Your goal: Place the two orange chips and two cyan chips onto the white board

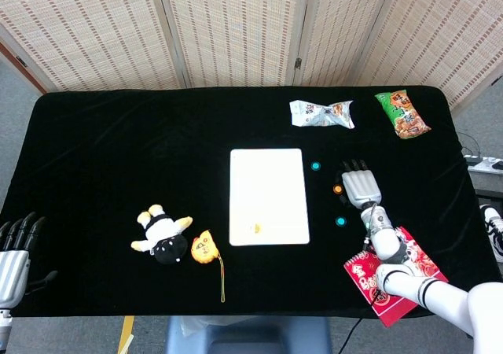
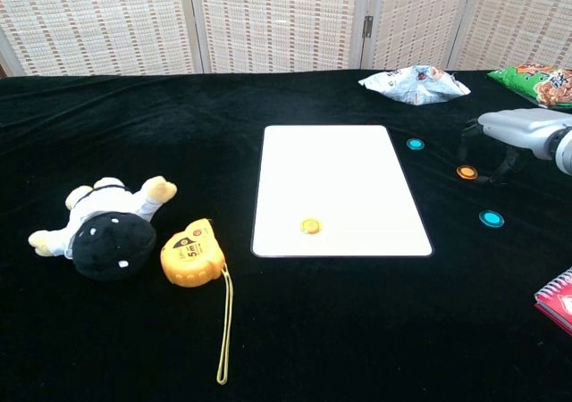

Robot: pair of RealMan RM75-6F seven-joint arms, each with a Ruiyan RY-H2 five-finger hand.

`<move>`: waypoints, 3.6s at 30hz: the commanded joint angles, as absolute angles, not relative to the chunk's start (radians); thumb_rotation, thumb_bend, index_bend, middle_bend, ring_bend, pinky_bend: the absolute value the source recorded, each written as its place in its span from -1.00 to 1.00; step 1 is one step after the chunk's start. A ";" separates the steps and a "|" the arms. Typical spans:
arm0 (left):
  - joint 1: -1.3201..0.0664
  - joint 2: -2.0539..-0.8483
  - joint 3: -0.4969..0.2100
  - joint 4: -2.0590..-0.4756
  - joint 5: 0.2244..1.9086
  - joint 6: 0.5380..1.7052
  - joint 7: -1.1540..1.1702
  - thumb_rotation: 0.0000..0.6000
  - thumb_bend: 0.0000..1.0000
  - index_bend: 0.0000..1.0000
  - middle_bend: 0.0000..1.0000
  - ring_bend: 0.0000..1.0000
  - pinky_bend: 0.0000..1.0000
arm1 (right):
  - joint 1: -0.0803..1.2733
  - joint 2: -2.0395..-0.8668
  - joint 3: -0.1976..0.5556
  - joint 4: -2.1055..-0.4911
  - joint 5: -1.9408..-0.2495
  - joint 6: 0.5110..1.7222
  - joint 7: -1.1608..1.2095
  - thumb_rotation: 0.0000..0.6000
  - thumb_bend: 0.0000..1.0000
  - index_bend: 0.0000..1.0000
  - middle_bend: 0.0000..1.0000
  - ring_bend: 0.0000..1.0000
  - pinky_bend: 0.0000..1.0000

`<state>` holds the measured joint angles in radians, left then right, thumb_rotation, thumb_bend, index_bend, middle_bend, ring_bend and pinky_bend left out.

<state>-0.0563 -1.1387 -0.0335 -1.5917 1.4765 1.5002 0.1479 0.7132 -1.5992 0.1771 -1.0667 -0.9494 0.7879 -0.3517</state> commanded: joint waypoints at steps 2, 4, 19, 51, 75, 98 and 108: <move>-0.056 -1.138 -0.033 -1.591 1.476 1.499 0.147 1.00 -0.66 -0.97 -0.90 -0.83 -1.00 | 0.714 -1.609 0.177 -1.054 -0.949 0.788 -0.349 1.00 -0.41 -0.28 -0.80 -0.96 -1.00; -0.056 -1.138 -0.033 -1.590 1.475 1.500 0.146 1.00 -0.66 -0.97 -0.90 -0.83 -1.00 | 0.714 -1.616 0.177 -1.046 -0.952 0.790 -0.347 1.00 -0.41 -0.26 -0.79 -0.95 -1.00; -0.052 -1.135 -0.033 -1.586 1.472 1.502 0.140 1.00 -0.66 -0.97 -0.90 -0.83 -1.00 | 0.722 -1.650 0.186 -0.994 -0.952 0.784 -0.353 1.00 -0.41 -0.15 -0.74 -0.94 -1.00; -0.050 -1.136 -0.035 -1.585 1.473 1.510 0.134 1.00 -0.66 -0.97 -0.90 -0.84 -1.00 | 0.712 -1.540 0.108 -1.437 -1.273 0.937 -0.366 1.00 -0.40 -0.07 -0.68 -0.93 -1.00; -0.043 -1.154 -0.034 -1.543 1.464 1.505 0.103 1.00 -0.66 -0.98 -0.90 -0.85 -1.00 | 0.764 -1.662 0.109 -1.389 -1.252 0.900 -0.448 1.00 -0.40 -0.20 -0.75 -0.95 -1.00; -0.046 -1.157 -0.036 -1.534 1.473 1.505 0.089 1.00 -0.66 -1.00 -0.90 -0.86 -1.00 | 0.566 -1.438 0.031 -1.461 -1.274 1.072 -0.299 1.00 -0.40 -0.38 -0.79 -0.95 -1.00; -0.054 -1.151 -0.035 -1.564 1.491 1.506 0.110 1.00 -0.67 -1.00 -0.90 -0.86 -1.00 | 0.517 -1.483 0.001 -1.323 -1.277 1.038 -0.218 1.00 -0.40 -0.36 -0.78 -0.96 -1.00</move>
